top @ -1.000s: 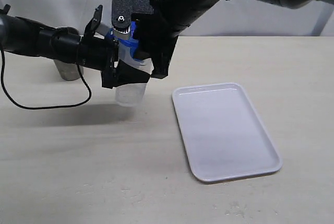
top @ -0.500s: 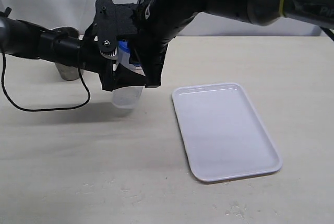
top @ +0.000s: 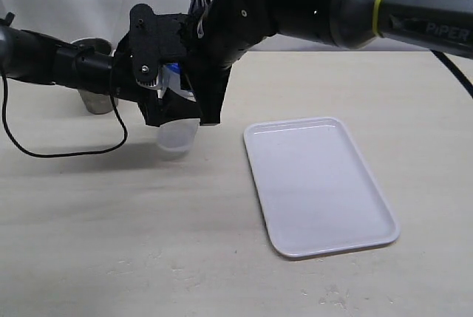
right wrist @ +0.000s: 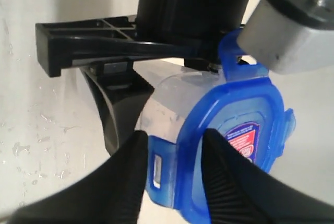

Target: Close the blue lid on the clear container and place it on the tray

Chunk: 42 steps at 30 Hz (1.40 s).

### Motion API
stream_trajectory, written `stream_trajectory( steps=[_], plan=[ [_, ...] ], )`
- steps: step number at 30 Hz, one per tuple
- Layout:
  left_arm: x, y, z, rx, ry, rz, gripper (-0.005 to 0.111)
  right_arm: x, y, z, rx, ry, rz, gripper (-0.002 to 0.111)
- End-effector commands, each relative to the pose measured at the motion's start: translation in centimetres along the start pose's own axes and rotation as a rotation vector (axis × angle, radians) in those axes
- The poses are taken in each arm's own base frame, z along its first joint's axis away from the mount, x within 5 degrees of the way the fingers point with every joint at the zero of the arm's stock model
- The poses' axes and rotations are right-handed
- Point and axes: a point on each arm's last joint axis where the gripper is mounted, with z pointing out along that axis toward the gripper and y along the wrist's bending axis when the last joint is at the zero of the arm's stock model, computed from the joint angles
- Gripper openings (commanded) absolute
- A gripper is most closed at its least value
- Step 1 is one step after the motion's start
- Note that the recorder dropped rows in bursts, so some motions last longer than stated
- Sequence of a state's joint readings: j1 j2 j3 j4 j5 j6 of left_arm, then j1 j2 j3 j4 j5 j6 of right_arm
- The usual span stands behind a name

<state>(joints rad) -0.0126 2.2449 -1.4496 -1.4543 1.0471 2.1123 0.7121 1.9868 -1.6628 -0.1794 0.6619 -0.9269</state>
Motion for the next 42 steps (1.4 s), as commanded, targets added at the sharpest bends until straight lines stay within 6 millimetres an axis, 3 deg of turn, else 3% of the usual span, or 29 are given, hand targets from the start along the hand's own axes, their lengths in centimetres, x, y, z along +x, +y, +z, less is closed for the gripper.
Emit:
stream_trajectory(
  steps=[1,12,20,28,36,42],
  plan=[
    [-3.5,-1.3,-0.6,0.097,-0.185,0.036,0.000,0.5,1.1,1.0,-0.062,0.041,0.004,0.045],
    [-3.4,-1.4,-0.5,0.105,-0.171,0.043,0.000,1.4,-0.5,-2.2,-0.027,0.042,0.059,0.045],
    [-3.4,-1.4,-0.5,0.105,-0.170,0.044,0.000,4.1,-2.2,-3.8,-0.014,0.033,0.171,0.045],
    [-3.4,-1.4,-0.5,0.106,-0.169,0.045,0.000,2.3,-1.4,-3.9,-0.091,-0.102,0.124,0.045],
    [-3.4,-1.4,-0.5,0.106,-0.169,0.045,0.000,2.8,0.0,-4.1,-0.240,-0.046,0.047,0.045],
    [-3.3,-1.4,-0.5,0.107,-0.167,0.046,0.000,2.6,-0.8,-6.2,-0.178,-0.077,0.046,0.045]
  ],
)
